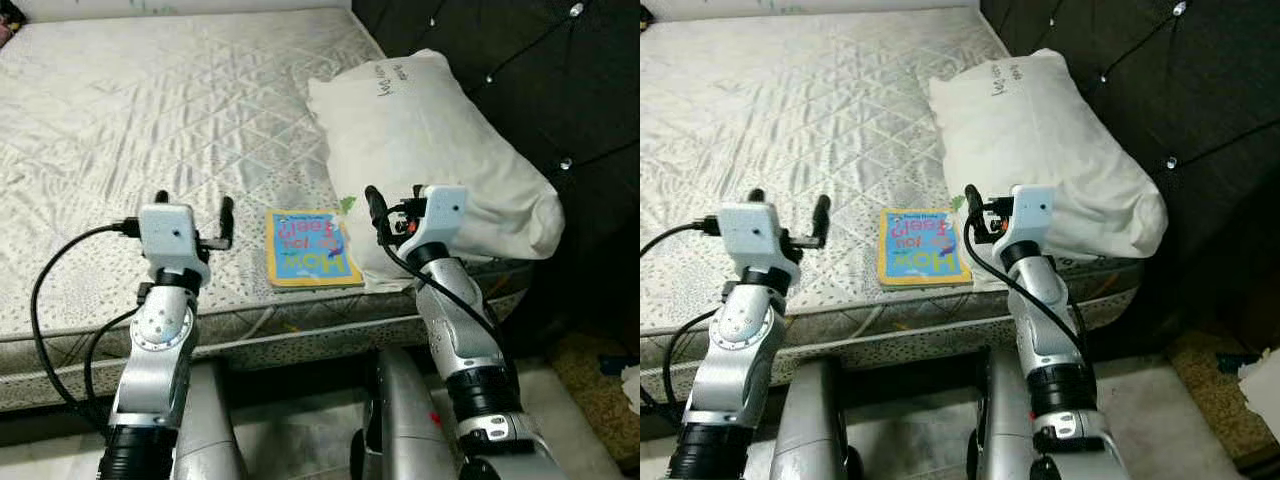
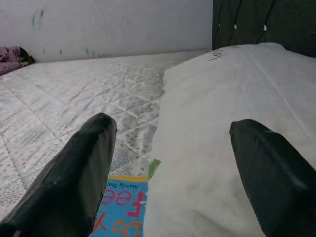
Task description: Clean up the room
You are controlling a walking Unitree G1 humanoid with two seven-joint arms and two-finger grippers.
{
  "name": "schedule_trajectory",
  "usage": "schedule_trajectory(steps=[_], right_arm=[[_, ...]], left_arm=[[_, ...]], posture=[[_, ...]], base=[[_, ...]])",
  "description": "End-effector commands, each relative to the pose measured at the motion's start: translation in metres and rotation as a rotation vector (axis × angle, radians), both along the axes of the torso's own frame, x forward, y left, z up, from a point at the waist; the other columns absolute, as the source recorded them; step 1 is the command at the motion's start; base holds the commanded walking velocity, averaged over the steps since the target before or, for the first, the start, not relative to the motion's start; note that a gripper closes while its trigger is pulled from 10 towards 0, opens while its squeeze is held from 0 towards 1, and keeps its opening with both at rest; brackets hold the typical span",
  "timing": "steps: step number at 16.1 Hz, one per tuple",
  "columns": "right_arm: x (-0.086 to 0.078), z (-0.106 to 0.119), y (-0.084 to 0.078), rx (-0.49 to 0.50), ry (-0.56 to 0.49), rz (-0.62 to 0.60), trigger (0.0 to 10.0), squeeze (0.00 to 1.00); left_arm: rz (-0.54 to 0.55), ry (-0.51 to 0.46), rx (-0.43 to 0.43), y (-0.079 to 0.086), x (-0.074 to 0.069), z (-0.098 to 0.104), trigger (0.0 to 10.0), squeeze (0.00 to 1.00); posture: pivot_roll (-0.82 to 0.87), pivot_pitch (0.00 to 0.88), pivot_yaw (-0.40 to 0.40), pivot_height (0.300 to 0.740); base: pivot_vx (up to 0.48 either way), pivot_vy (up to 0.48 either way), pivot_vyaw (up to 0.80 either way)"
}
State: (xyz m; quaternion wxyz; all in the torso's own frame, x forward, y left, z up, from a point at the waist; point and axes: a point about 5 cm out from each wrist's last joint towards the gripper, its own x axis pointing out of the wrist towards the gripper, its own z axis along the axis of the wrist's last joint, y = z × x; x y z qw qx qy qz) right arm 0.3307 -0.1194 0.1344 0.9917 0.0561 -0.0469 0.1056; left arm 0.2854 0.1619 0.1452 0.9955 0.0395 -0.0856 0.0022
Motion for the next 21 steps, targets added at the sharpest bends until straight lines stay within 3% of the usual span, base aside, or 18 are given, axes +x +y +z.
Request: schedule_trajectory(steps=[1, 14, 17, 21], right_arm=[[-0.002, 0.004, 0.002, 0.009, -0.007, 0.005, 10.0, 0.0], [-0.001, 0.014, 0.0, 0.03, -0.012, -0.007, 10.0, 0.0], [-0.001, 0.013, -0.004, 0.025, -0.009, -0.018, 10.0, 0.0], [-0.001, 0.013, -0.006, 0.024, -0.003, -0.034, 10.0, 0.0]], left_arm=[[-0.012, -0.018, 0.006, -0.002, -0.001, 0.007, 10.0, 0.0], [-0.035, 0.002, -0.051, -0.003, 0.0, 0.008, 10.0, 0.0], [-0.001, -0.004, 0.003, -0.004, 0.0, 0.009, 10.0, 0.0], [0.009, 0.006, 0.002, -0.005, 0.004, 0.01, 10.0, 0.0]], posture=[[-0.04, 0.0, 0.002, 0.553], [-0.05, 0.0, 0.015, 0.678], [-0.05, 0.0, 0.014, 0.708], [-0.06, 0.0, 0.013, 0.74]], base=[[0.0, 0.0, 0.0], [0.0, 0.0, 0.0], [0.0, 0.0, 0.0], [0.0, 0.0, 0.0]])
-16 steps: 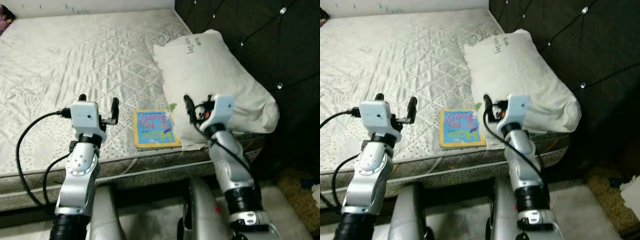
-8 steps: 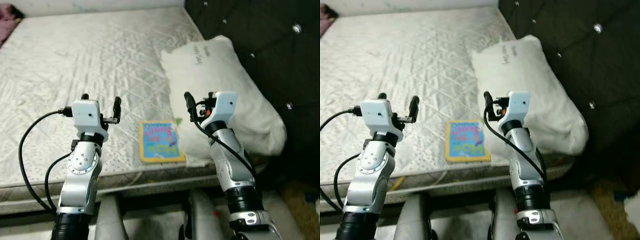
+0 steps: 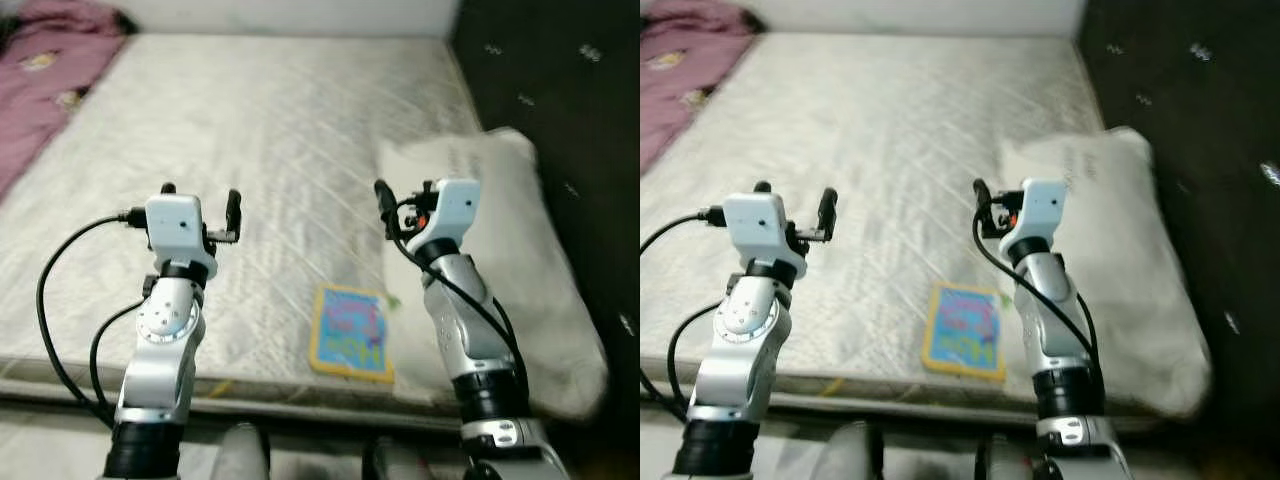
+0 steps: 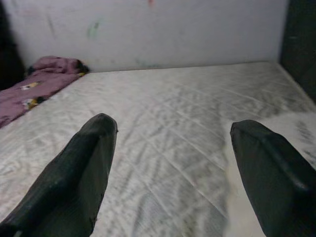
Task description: Clean up the room
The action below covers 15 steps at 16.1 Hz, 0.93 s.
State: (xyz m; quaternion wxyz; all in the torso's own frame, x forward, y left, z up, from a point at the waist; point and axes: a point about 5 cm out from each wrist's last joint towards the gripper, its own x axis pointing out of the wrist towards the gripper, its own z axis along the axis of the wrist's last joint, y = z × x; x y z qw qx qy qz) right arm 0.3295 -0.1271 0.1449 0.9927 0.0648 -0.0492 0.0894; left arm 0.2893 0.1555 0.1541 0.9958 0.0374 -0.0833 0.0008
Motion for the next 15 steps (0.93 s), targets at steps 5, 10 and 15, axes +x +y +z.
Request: schedule_trajectory(steps=[5, 10, 15], right_arm=[[0.0004, -0.0002, -0.0008, -0.006, 0.004, -0.011, 10.0, 0.0], [0.0, -0.001, -0.0013, -0.012, 0.004, -0.011, 10.0, 0.0], [0.0008, -0.001, -0.0001, -0.006, 0.003, -0.006, 10.0, 0.0]], left_arm=[[0.004, 0.009, -0.012, 0.0006, -0.0001, -0.0006, 10.0, 0.0], [-0.002, 0.011, -0.018, -0.0002, -0.0005, -0.001, 10.0, 0.0], [-0.025, 0.019, -0.045, -0.002, -0.0002, -0.0021, 10.0, 0.0]], posture=[[-0.06, 0.0, 0.012, 0.74], [-0.06, 0.0, 0.012, 0.74], [-0.06, 0.0, 0.01, 0.74]], base=[[0.0, 0.0, 0.0], [0.0, 0.0, 0.0], [0.0, 0.096, 0.0]])
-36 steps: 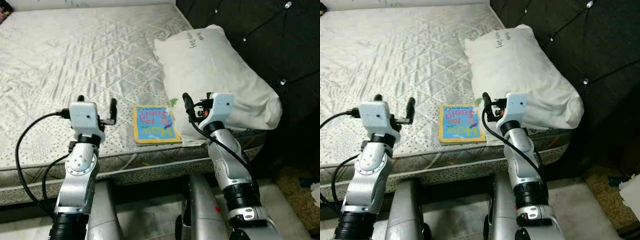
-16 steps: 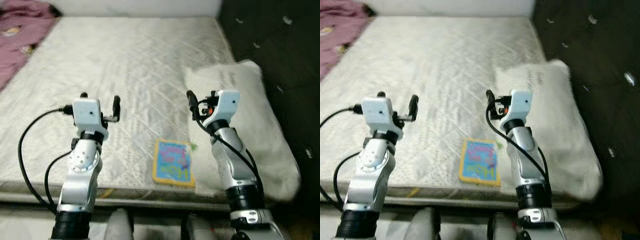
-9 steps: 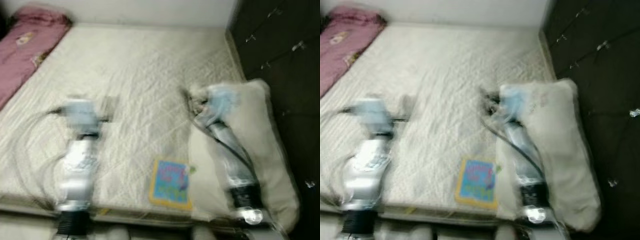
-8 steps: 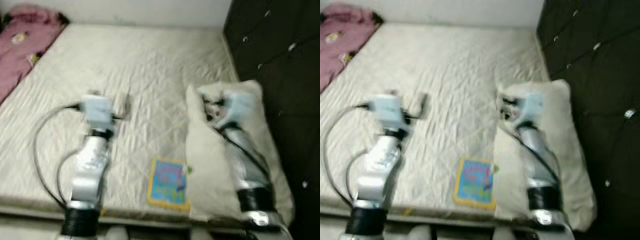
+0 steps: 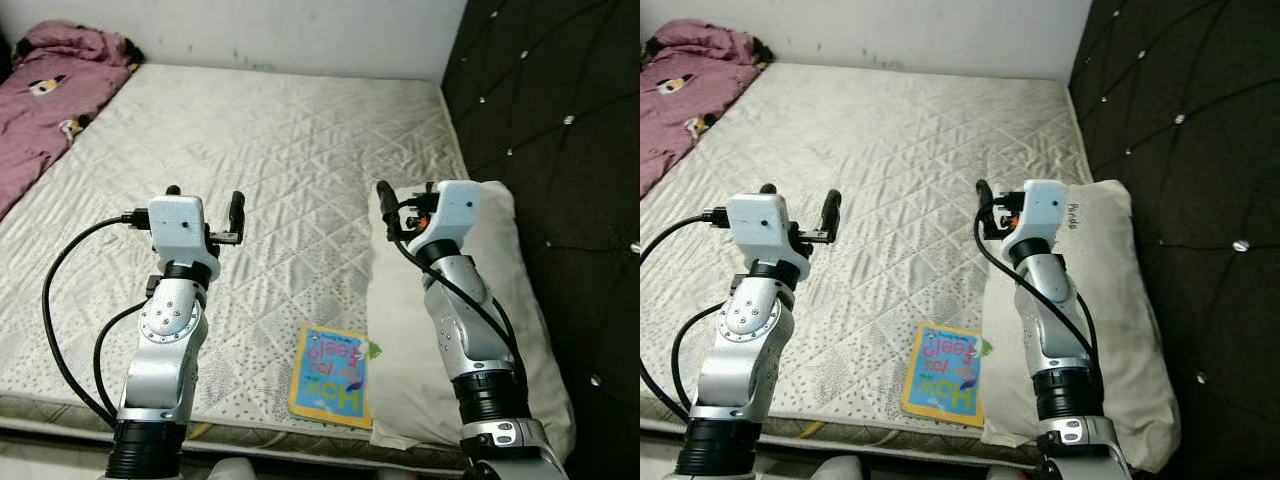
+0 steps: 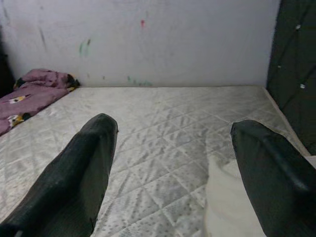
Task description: Clean up the room
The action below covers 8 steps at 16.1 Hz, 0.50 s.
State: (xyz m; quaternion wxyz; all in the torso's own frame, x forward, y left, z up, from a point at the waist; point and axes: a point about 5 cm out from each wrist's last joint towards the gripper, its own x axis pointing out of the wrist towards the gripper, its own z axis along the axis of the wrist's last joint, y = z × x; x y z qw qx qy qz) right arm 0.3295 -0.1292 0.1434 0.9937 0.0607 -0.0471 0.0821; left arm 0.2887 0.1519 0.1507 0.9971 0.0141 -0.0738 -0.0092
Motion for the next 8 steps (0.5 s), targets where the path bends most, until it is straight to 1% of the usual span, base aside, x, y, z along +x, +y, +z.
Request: schedule_trajectory(steps=[1, 3, 5, 8], right_arm=[[0.0007, 0.0002, 0.0032, 0.012, 0.002, 0.018, 10.0, 0.0], [0.0006, -0.0008, 0.0041, 0.013, 0.009, 0.022, 10.0, 0.0], [0.0014, -0.0019, 0.0018, 0.02, 0.016, -0.002, 10.0, 0.0], [0.0026, -0.0041, 0.0027, 0.001, 0.034, -0.002, 10.0, 0.0]], left_arm=[[-0.005, 0.005, -0.013, 0.0013, 0.0005, 0.0005, 10.0, 0.0], [-0.006, 0.007, -0.024, 0.0014, 0.0005, 0.0001, 10.0, 0.0], [-0.006, 0.008, -0.028, 0.0014, 0.0005, 0.0, 10.0, 0.0], [-0.011, 0.007, -0.037, 0.0009, 0.0011, 0.0005, 10.0, 0.0]], posture=[[-0.06, 0.0, 0.01, 0.74], [-0.06, 0.0, 0.01, 0.74], [-0.06, 0.0, 0.01, 0.74], [-0.06, 0.0, 0.011, 0.74]], base=[[0.0, 0.48, 0.0], [0.0, 0.48, 0.0], [0.0, 0.48, 0.0], [0.0, 0.48, 0.0]])
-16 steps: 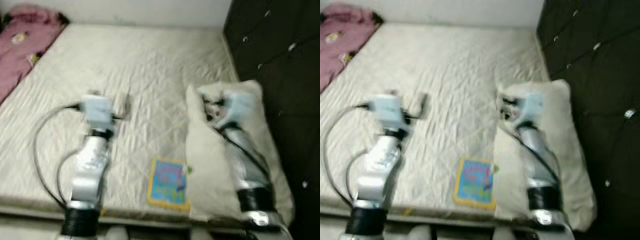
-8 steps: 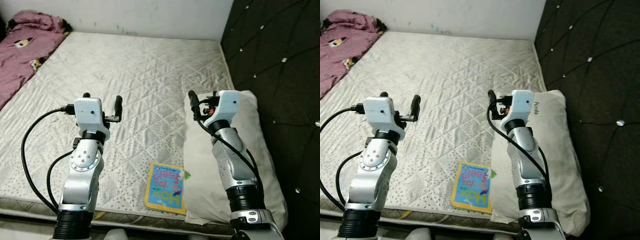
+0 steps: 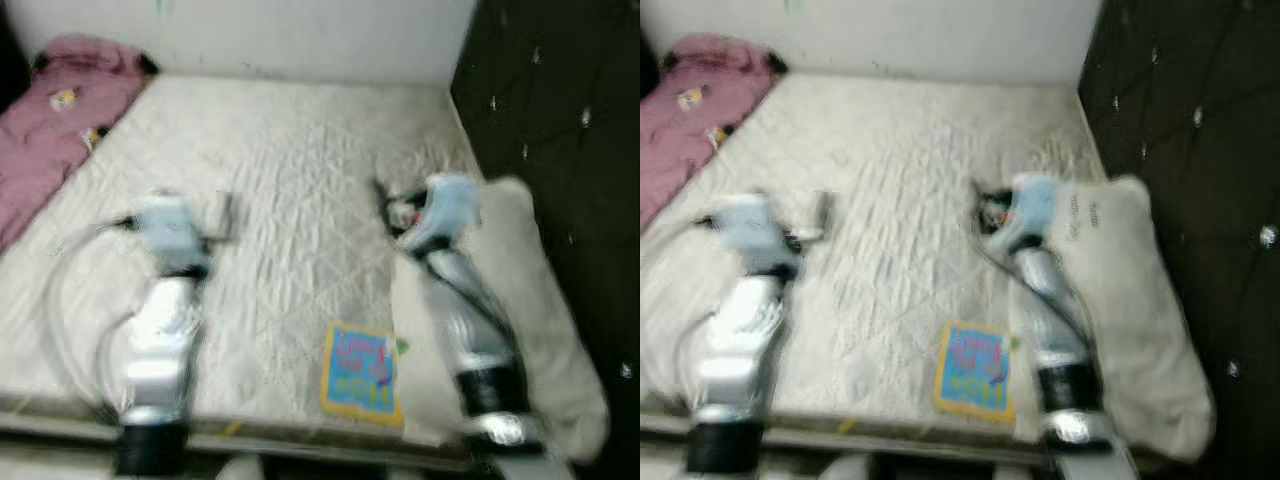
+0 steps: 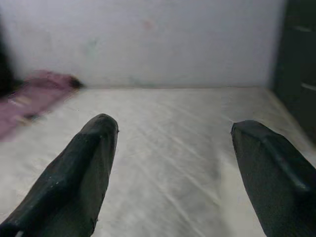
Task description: Clean up the room
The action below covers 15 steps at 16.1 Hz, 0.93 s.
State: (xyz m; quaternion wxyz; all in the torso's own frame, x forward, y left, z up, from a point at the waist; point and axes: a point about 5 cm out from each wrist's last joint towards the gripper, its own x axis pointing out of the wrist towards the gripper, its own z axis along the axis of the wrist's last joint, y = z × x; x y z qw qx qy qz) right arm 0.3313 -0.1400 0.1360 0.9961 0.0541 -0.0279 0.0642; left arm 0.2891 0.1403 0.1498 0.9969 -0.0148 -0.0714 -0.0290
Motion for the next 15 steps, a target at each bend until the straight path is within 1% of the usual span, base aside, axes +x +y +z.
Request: schedule_trajectory(steps=[1, 2, 3, 6, 7, 8, 12, 15], right_arm=[[0.0005, 0.0041, 0.0156, -0.003, -0.015, 0.043, 10.0, 0.0], [0.0005, 0.0051, 0.0166, -0.054, -0.03, 0.03, 10.0, 0.0], [0.0005, 0.0056, 0.017, -0.066, -0.042, 0.024, 10.0, 0.0], [0.0011, 0.0066, 0.0181, -0.052, -0.051, 0.03, 10.0, 0.0], [0.0013, 0.0051, 0.0185, -0.015, -0.025, 0.042, 10.0, 0.0], [0.0002, 0.0059, 0.0201, 0.004, -0.029, 0.059, 10.0, 0.0], [-0.0014, 0.0062, 0.0229, 0.001, -0.041, 0.074, 10.0, 0.0], [-0.0014, 0.0059, 0.0231, -0.033, -0.037, 0.089, 10.0, 0.0]], left_arm=[[0.031, 0.001, 0.015, 0.0121, 0.0008, 0.0016, 10.0, 0.0], [0.031, 0.001, 0.011, 0.0118, 0.001, 0.0021, 10.0, 0.0], [0.031, 0.001, 0.007, 0.0117, 0.001, 0.0021, 10.0, 0.0], [0.032, -0.001, 0.002, 0.0119, 0.0015, 0.0023, 10.0, 0.0], [0.033, -0.002, -0.008, 0.0114, 0.0015, 0.0024, 10.0, 0.0], [0.031, -0.003, -0.02, 0.0111, 0.0018, 0.0026, 10.0, 0.0], [0.03, -0.004, -0.034, 0.0105, 0.0019, 0.0032, 10.0, 0.0], [0.026, -0.003, -0.043, 0.0097, 0.0024, 0.0032, 10.0, 0.0]], posture=[[-0.06, 0.0, 0.01, 0.74], [-0.06, 0.0, 0.01, 0.74], [-0.06, 0.0, 0.01, 0.74], [-0.06, 0.0, 0.01, 0.74], [-0.06, 0.0, 0.009, 0.74], [-0.06, 0.0, 0.009, 0.74], [-0.06, 0.0, 0.008, 0.74], [-0.06, 0.0, 0.009, 0.74]], base=[[0.0, 0.48, 0.0], [0.0, 0.48, 0.0], [0.0, 0.48, 0.0], [0.0, 0.48, 0.0], [0.0, 0.48, 0.0], [0.0, 0.48, 0.0], [0.0, 0.48, 0.0], [0.0, 0.48, 0.0]])
